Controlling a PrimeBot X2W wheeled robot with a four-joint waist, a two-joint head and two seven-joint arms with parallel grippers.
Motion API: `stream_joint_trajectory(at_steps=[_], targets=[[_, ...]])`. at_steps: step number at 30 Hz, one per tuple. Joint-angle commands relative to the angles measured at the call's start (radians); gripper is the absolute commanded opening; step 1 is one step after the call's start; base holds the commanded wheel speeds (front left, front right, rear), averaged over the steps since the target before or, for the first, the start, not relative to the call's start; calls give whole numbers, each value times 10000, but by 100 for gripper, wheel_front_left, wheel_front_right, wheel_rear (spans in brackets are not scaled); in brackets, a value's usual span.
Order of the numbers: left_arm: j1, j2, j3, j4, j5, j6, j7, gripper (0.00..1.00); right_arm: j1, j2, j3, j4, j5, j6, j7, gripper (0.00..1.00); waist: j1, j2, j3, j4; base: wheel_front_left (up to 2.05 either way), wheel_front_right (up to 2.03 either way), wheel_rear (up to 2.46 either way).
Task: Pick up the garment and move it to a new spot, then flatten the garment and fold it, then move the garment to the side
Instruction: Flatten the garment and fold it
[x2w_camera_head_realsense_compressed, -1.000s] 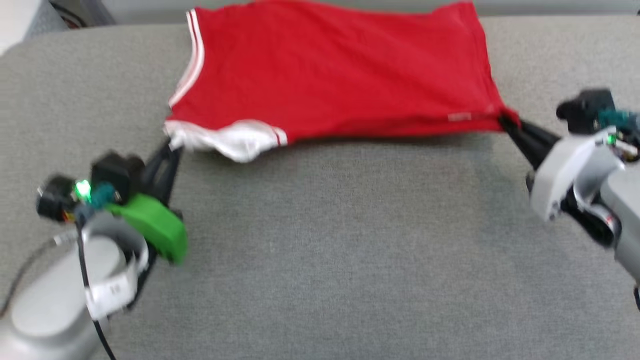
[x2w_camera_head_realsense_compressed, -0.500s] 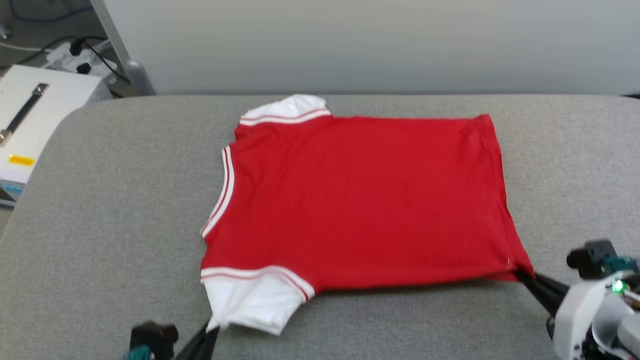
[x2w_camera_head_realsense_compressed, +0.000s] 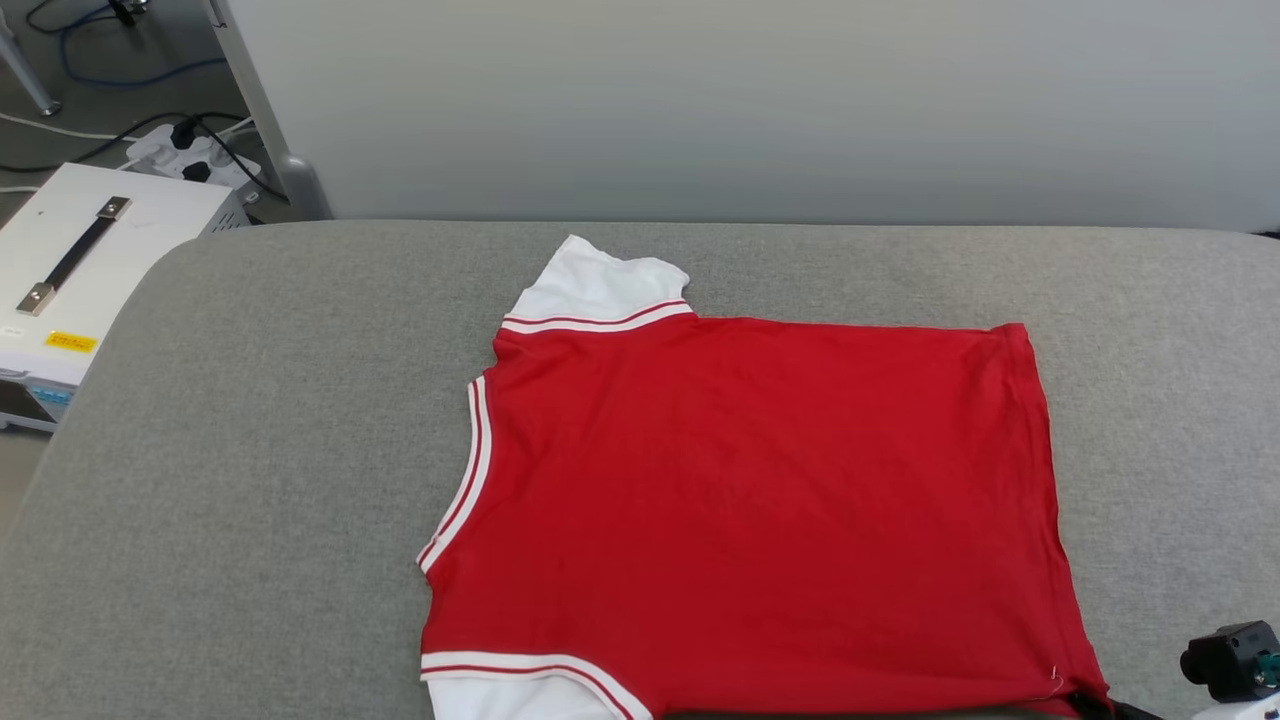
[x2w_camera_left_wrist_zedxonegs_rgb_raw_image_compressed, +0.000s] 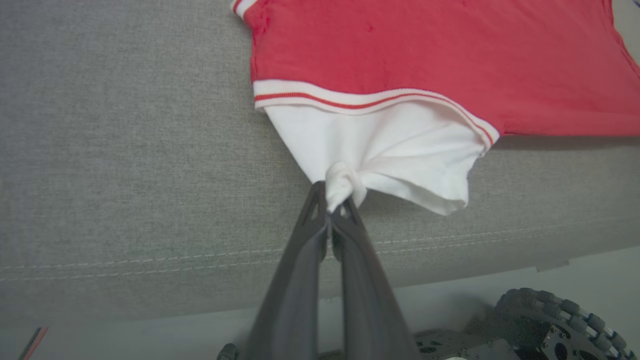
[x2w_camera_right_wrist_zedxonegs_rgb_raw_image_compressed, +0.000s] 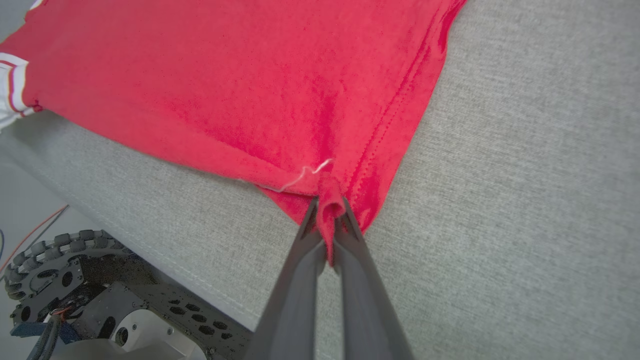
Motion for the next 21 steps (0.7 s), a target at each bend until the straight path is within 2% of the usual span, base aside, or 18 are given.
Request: stream_joint_trajectory(at_steps=[1, 6, 14, 21], targets=[[-104, 41, 32, 63, 122, -19, -43, 0, 136, 43, -239, -88, -98, -7, 111, 0, 1, 0, 91, -21, 0, 0, 0], [-1135, 152, 156, 255, 796, -240, -27, 0, 99, 496, -1264, -357, -166, -7, 415, 0, 1, 0, 309, -86, 0, 0, 0], [-3572, 191, 578, 765, 1433, -1145, 421, 0, -709, 989, -2686, -730, -337, -7, 1009, 0, 1, 0, 1140, -443, 0, 0, 0], [-5583, -158, 653, 2020, 1785, -2172, 914, 0, -1685, 1299, -3333, -825, -685, -7, 1657, 0, 1, 0, 2142, -662, 0, 0, 0]])
